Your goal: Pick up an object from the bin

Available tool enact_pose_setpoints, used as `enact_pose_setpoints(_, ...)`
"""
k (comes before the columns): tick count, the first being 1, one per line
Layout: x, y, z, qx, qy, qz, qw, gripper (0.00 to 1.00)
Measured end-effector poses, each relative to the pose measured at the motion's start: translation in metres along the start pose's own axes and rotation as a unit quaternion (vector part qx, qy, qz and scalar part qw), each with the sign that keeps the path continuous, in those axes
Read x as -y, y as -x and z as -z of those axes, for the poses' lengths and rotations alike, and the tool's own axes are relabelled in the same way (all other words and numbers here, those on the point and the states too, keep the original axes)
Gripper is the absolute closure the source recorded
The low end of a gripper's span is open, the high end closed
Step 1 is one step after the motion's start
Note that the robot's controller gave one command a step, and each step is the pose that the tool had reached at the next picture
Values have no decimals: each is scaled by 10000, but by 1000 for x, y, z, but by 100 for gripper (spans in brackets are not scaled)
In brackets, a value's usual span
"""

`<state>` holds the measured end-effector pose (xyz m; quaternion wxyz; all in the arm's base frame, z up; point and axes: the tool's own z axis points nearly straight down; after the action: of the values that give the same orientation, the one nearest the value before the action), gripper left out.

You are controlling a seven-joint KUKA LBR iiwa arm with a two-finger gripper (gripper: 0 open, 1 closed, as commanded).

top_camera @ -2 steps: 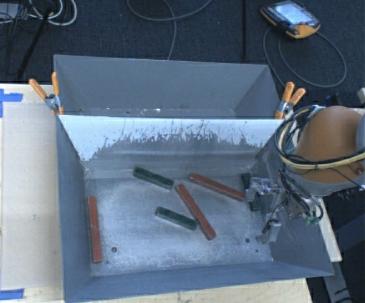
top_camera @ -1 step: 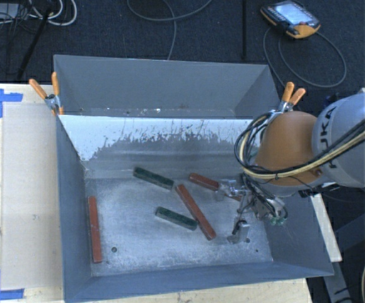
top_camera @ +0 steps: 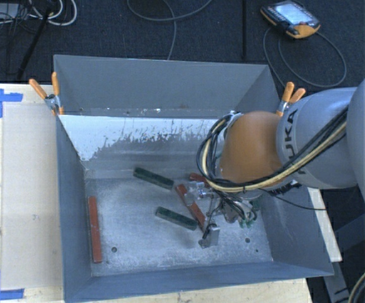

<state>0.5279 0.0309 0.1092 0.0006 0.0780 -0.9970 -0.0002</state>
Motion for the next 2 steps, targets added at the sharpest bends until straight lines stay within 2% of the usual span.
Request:
enact_pose_setpoints(1, -19, 20, 14, 11, 8, 138, 9999, 0)
enact_pose_setpoints(2, -48, 20, -38, 2, 1, -728, 9973, 0)
